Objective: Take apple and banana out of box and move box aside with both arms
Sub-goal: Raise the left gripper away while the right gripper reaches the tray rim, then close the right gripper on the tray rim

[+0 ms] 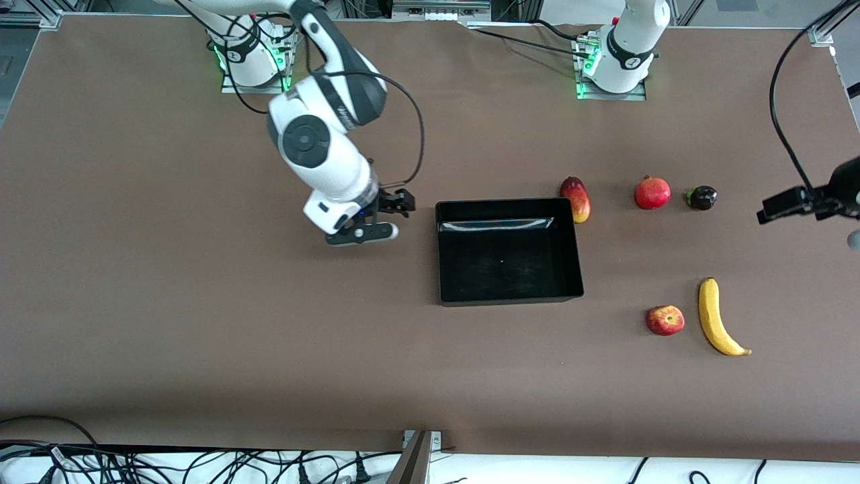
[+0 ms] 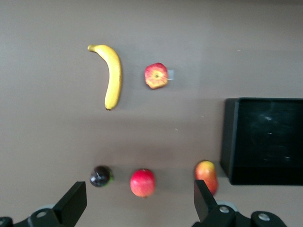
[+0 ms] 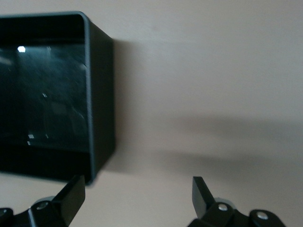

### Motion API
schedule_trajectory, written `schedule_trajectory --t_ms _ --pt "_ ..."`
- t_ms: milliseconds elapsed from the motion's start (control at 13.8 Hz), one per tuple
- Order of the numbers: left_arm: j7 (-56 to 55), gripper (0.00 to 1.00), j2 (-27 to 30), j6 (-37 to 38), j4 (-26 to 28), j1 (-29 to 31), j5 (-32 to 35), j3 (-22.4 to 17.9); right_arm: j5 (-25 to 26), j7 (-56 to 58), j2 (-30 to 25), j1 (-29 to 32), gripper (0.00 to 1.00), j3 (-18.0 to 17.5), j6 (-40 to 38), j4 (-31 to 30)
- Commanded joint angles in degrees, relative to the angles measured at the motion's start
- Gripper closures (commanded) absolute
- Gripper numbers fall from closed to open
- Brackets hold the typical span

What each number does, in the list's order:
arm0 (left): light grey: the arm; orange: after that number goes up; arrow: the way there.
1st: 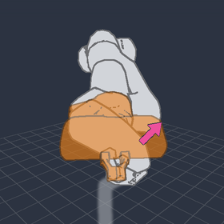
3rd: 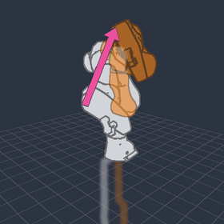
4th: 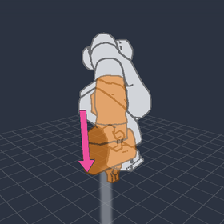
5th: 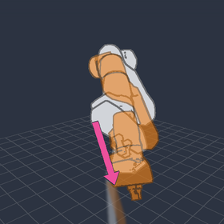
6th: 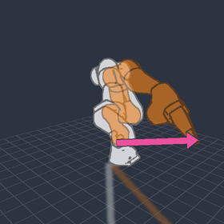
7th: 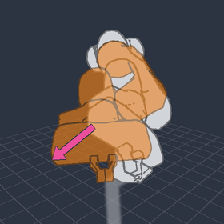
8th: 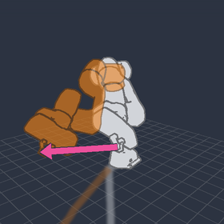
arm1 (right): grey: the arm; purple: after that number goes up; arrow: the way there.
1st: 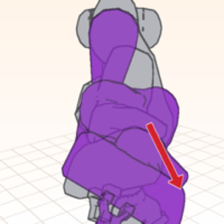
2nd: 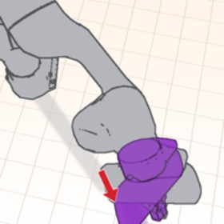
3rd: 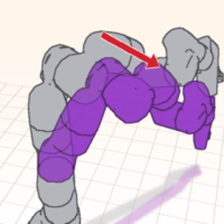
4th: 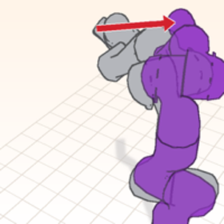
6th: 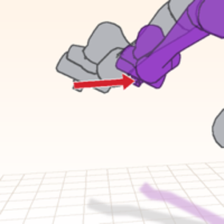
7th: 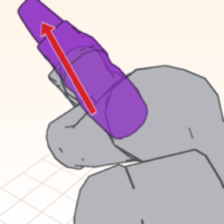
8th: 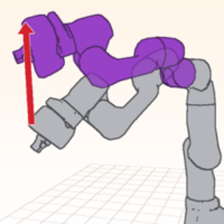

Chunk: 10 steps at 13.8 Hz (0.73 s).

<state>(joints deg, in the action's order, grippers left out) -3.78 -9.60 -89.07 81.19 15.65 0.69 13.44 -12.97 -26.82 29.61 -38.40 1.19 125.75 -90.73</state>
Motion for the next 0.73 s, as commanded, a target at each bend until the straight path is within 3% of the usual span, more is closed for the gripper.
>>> schedule_trajectory --t_ms 0,291,436,509,582,655 --pt "-2.5 0.0 8.3 1.4 5.5 -0.4 -4.6 -0.8 -0.8 -6.3 5.4 -4.0 0.0 0.7 8.1 3.4" --pt "-2.1 0.0 14.2 2.8 8.1 -1.6 -5.2 -0.9 -0.4 -9.2 11.9 -7.4 0.0 0.8 19.7 5.4" --pt "-1.6 0.0 15.7 2.9 8.2 -1.9 -5.1 -1.1 -0.1 -9.2 13.4 -8.1 0.01 0.9 21.0 5.4" --pt "-1.6 0.0 16.0 2.9 8.1 -1.9 -5.1 -1.1 -0.1 -9.3 13.5 -8.1 0.15 0.9 21.0 5.2" --pt "-1.6 0.0 16.6 2.9 8.1 -1.9 -5.2 -1.1 -0.1 -9.2 13.4 -8.1 0.39 0.9 20.9 4.9" --pt "-1.6 0.0 17.0 3.1 8.2 -2.0 -5.3 -1.1 -0.2 -9.1 13.4 -8.0 0.55 0.9 20.8 4.7"
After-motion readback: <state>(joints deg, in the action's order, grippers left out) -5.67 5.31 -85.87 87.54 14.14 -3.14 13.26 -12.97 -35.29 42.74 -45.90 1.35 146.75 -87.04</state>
